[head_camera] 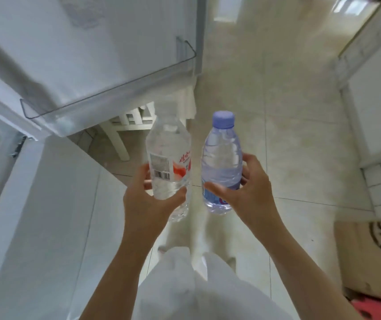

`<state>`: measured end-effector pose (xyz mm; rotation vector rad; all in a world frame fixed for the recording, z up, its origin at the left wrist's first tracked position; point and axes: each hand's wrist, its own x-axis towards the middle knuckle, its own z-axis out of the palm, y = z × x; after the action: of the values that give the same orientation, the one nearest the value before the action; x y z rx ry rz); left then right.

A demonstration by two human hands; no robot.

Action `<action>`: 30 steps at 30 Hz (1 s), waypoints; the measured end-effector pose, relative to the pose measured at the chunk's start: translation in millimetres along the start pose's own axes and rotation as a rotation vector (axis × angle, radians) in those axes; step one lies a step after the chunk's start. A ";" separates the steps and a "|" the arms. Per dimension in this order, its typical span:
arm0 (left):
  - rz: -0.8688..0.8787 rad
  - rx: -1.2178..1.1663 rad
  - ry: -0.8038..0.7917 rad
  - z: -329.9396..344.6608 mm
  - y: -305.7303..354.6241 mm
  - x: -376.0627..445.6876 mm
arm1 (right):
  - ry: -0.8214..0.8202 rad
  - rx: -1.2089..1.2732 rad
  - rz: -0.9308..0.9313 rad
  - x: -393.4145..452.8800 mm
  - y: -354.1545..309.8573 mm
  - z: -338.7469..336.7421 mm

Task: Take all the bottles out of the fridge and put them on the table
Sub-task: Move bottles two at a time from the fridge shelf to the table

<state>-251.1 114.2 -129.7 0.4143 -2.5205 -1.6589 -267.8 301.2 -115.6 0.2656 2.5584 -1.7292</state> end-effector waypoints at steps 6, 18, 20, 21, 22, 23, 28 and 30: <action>-0.055 0.042 -0.144 110.3 21.2 -24.8 | 0.113 -0.002 0.107 -5.9 64.6 -99.4; -0.137 0.060 -0.297 255.4 55.5 -21.1 | 0.218 -0.028 0.252 30.1 136.0 -214.0; -0.143 0.050 -0.293 270.8 61.1 -4.4 | 0.227 -0.027 0.254 49.1 140.4 -221.2; -0.144 0.043 -0.291 279.0 64.1 5.9 | 0.230 -0.029 0.254 60.6 142.3 -224.8; -0.145 0.041 -0.293 287.6 67.4 18.0 | 0.231 -0.029 0.254 74.0 143.6 -228.1; -0.147 0.041 -0.298 295.6 71.9 30.2 | 0.230 -0.025 0.254 87.7 144.1 -231.4; -0.135 0.052 -0.308 335.1 99.1 107.3 | 0.205 -0.033 0.241 175.6 137.5 -245.8; -0.126 0.058 -0.303 346.6 109.8 133.4 | 0.192 -0.045 0.226 206.2 132.0 -249.8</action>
<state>-476.6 425.3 -178.5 0.3572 -2.8168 -1.8200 -433.8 604.4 -169.4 0.7208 2.5689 -1.6341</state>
